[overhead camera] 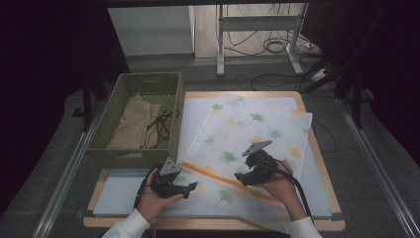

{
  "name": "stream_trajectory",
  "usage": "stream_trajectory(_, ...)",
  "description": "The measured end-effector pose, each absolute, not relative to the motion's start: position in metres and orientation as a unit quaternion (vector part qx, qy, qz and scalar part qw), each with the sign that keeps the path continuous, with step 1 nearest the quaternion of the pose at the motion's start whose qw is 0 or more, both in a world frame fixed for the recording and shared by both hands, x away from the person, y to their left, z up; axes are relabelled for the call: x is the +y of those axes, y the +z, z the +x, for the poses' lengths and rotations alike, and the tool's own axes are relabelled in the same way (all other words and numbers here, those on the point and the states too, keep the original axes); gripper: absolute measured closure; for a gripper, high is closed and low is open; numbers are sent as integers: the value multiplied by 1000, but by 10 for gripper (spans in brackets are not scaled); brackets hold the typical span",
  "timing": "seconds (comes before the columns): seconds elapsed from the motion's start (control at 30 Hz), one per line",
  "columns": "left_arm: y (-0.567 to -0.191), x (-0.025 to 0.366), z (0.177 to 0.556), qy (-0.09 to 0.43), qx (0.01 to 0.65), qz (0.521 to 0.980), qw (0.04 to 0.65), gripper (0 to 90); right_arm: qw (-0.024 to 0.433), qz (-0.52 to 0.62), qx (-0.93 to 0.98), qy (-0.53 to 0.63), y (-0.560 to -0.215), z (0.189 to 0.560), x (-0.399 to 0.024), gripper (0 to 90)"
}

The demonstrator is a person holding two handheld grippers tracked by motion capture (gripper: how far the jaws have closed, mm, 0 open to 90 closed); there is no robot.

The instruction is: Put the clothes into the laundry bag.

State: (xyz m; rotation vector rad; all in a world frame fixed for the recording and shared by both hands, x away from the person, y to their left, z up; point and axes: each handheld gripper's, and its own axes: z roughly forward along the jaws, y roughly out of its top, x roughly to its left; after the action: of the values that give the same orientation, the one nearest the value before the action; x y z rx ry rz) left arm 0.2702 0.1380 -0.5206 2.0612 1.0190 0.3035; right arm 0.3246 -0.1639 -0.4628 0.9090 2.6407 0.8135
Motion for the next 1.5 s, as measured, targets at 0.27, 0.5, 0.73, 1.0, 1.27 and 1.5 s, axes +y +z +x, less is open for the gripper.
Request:
stream_trajectory(0.27, -523, 140, 271, 105, 406, 811, 407, 182, 106, 297, 912, 262, -475, 325, -152, 268)
stream_trajectory(0.5, -523, 140, 270, 110, 406, 814, 401, 182, 106, 291, 919, 244, -482, 330, -146, 275)
stream_trajectory(0.73, -524, 142, 269, 113, 414, 807, 405, 188, 98, 289, 925, 227, -489, 337, -140, 288)
stream_trajectory(1.0, -524, 141, 269, 113, 413, 808, 404, 201, 88, 288, 928, 219, -492, 341, -137, 296)
stream_trajectory(1.27, -525, 142, 269, 113, 413, 809, 403, 202, 88, 290, 931, 203, -499, 344, -135, 306)
stream_trajectory(1.5, -525, 142, 269, 112, 417, 808, 401, 201, 79, 300, 931, 194, -505, 347, -136, 350)
